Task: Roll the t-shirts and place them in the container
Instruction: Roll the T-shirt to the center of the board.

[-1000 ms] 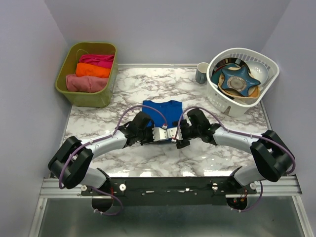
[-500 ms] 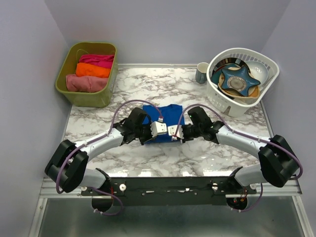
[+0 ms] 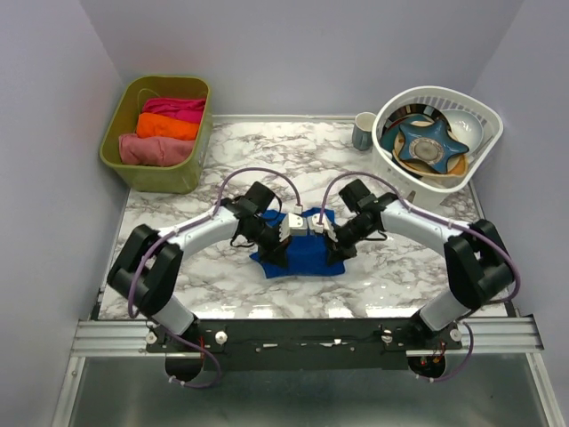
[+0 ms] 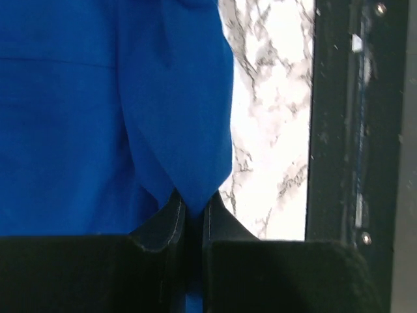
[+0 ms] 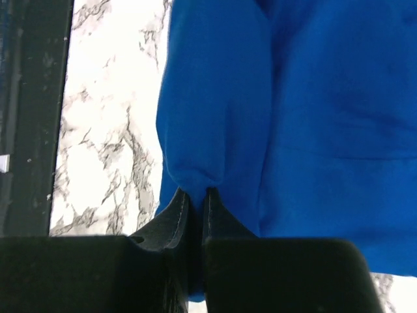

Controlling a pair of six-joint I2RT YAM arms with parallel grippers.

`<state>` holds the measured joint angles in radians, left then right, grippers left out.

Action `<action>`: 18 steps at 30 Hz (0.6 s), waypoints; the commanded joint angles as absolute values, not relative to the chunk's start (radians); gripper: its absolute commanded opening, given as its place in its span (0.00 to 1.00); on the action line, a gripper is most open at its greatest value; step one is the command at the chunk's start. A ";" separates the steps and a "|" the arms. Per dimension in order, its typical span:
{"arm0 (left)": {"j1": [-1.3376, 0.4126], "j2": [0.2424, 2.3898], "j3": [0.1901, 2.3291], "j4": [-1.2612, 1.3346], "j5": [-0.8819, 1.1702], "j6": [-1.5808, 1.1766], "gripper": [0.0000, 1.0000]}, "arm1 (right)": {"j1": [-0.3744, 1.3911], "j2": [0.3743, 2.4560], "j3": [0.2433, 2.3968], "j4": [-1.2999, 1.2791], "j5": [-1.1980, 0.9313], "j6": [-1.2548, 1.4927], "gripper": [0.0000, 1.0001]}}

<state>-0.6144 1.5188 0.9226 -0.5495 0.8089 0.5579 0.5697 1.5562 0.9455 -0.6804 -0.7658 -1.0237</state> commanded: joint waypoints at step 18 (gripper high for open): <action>-0.489 1.930 1.184 -1.157 0.959 1.057 0.05 | 0.442 2.131 1.426 -1.445 -0.839 -1.342 0.01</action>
<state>-0.5312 1.8793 1.1812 -0.9962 0.9882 0.9874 0.4675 2.0289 1.3525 -1.2327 -0.9421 -1.2869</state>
